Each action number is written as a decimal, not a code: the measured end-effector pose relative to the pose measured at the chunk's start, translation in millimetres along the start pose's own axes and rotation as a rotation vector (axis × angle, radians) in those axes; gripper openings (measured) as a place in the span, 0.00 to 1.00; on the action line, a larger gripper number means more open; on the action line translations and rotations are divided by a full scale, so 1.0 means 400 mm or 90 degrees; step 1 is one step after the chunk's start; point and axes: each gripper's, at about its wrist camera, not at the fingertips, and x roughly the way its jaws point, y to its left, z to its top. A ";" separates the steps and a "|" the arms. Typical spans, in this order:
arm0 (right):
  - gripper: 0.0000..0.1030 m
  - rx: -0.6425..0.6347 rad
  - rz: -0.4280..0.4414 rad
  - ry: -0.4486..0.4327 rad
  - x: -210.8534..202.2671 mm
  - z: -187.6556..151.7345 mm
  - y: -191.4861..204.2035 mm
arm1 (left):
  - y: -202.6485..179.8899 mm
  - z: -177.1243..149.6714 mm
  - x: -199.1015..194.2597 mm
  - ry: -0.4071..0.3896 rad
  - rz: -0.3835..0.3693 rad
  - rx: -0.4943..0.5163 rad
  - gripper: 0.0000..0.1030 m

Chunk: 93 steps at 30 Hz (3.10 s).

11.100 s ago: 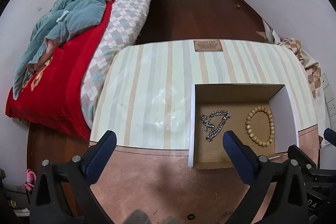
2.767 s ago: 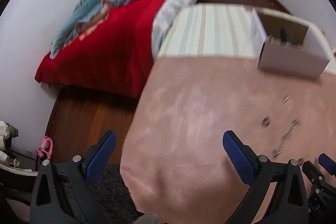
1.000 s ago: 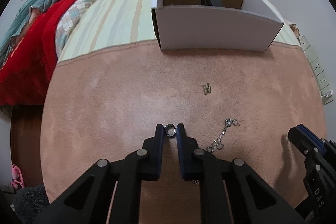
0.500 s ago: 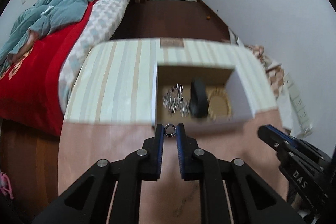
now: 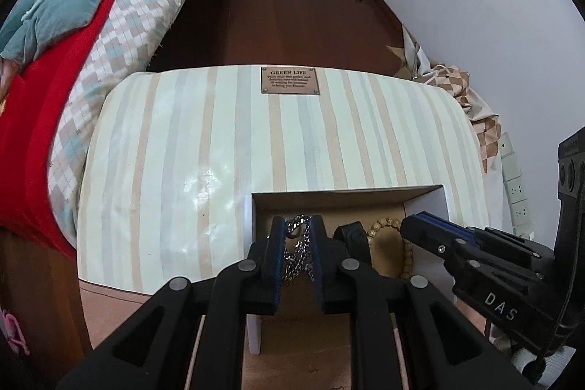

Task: Organize jewelry
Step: 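Grasp a second black ring with the left gripper while the right gripper carries its ring to the box, then open both grippers inside the white box and withdraw them over the table, then reach the right gripper to the silver chain and grasp it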

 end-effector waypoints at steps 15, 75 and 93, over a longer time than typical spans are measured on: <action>0.60 0.000 -0.112 -0.064 -0.116 -0.071 -0.031 | 0.051 -0.099 -0.103 -0.087 0.114 -0.019 0.82; 0.84 -0.031 -0.123 -0.007 -0.049 -0.591 0.112 | 0.227 -0.567 -0.148 -0.085 0.394 -0.104 0.99; 0.12 -0.193 -0.188 -0.041 0.062 -0.677 0.253 | 0.312 -0.590 -0.096 -0.030 0.394 -0.122 0.99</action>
